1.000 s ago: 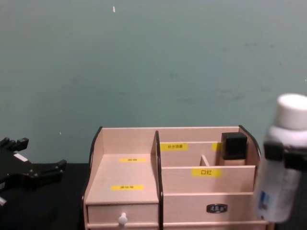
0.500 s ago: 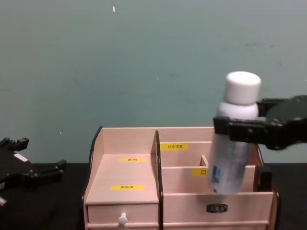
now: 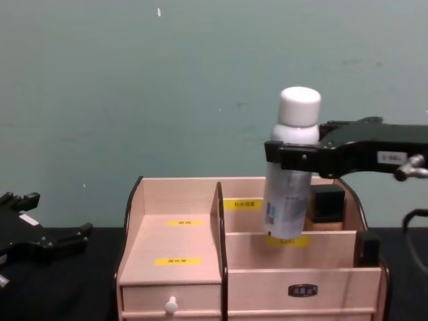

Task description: Pick up the facial cleanser and watermelon frost from the table and place them into the tiered storage box.

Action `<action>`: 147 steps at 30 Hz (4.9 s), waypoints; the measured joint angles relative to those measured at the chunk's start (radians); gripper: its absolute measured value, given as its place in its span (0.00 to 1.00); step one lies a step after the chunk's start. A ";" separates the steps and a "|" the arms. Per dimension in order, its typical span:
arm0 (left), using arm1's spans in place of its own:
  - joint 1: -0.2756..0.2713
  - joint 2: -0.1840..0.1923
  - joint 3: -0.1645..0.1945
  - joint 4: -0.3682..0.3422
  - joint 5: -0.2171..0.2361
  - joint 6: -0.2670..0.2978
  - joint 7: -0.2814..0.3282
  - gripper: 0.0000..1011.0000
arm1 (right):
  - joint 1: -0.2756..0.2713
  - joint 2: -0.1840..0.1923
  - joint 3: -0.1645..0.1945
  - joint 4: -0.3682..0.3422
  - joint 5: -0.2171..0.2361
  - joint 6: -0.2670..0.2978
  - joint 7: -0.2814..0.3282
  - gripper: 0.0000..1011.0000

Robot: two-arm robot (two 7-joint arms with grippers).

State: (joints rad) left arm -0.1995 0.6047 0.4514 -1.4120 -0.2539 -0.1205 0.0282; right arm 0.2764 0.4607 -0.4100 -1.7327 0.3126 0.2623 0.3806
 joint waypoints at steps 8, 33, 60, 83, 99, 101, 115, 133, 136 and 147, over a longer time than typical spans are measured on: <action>0.000 0.000 0.000 0.000 0.000 0.000 0.000 0.99 | 0.069 -0.051 -0.019 0.099 -0.024 -0.010 -0.003 0.60; 0.000 0.000 0.000 0.000 0.000 0.000 0.000 0.99 | 0.168 -0.131 -0.042 0.265 -0.068 -0.031 0.003 0.60; 0.000 0.000 0.000 0.000 0.000 0.000 0.000 0.99 | 0.193 -0.171 -0.045 0.347 -0.088 -0.048 0.014 0.60; 0.000 0.000 0.000 0.000 0.000 0.000 0.000 0.99 | 0.194 -0.177 -0.057 0.404 -0.090 -0.026 0.029 0.60; 0.000 0.000 0.000 0.000 0.000 0.000 0.000 0.99 | 0.193 -0.176 -0.057 0.405 -0.092 -0.023 0.028 0.60; 0.000 0.000 0.000 0.000 0.000 0.000 0.000 0.99 | 0.193 -0.176 -0.057 0.405 -0.092 -0.023 0.028 0.60; 0.000 0.000 0.000 0.000 0.000 0.000 0.000 0.99 | 0.193 -0.176 -0.057 0.404 -0.091 -0.024 0.027 0.97; 0.000 0.000 0.000 0.000 0.000 0.000 0.000 0.99 | 0.118 -0.103 -0.003 0.180 -0.068 0.003 0.016 0.99; 0.000 0.000 0.000 0.000 0.000 0.000 0.000 0.99 | 0.070 -0.064 0.020 0.085 -0.047 0.026 0.018 0.99; 0.000 0.000 0.000 0.000 0.000 0.000 0.000 0.99 | -0.165 0.073 0.117 -0.213 0.014 0.081 -0.024 0.99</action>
State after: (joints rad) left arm -0.1995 0.6047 0.4514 -1.4119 -0.2539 -0.1205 0.0283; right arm 0.1110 0.5340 -0.2929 -1.9453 0.3269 0.3430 0.3564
